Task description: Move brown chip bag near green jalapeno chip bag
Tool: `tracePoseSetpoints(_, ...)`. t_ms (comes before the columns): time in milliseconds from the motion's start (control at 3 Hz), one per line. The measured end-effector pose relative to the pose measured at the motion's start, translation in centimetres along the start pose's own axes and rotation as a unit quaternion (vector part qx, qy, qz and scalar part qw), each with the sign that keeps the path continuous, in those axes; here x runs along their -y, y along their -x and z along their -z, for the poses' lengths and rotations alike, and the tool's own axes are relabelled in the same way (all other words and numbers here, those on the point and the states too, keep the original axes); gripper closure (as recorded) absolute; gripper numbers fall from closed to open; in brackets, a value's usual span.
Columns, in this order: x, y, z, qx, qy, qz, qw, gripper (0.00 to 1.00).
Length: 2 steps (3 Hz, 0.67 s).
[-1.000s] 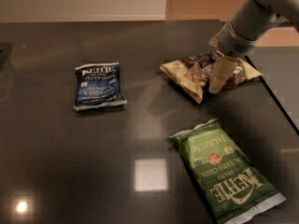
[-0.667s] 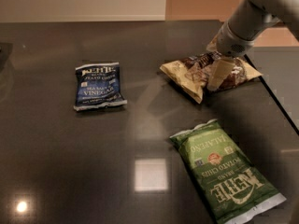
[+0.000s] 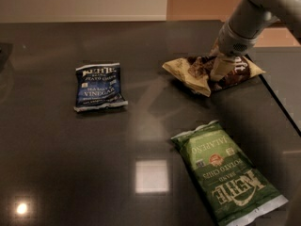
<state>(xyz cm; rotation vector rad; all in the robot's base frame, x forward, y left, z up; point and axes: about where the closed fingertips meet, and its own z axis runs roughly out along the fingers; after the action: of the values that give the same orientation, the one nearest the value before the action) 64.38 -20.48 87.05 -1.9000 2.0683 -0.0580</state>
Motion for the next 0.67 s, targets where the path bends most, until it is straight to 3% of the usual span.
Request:
tracePoseSetpoints(333, -0.8, 0.1, 1.6, -0.003, -0.002, 0.007, 1.0, 0.88)
tracePoseSetpoints(667, -2.3, 0.5, 4.4, 0.005, -0.001, 0.004, 1.0, 1.0)
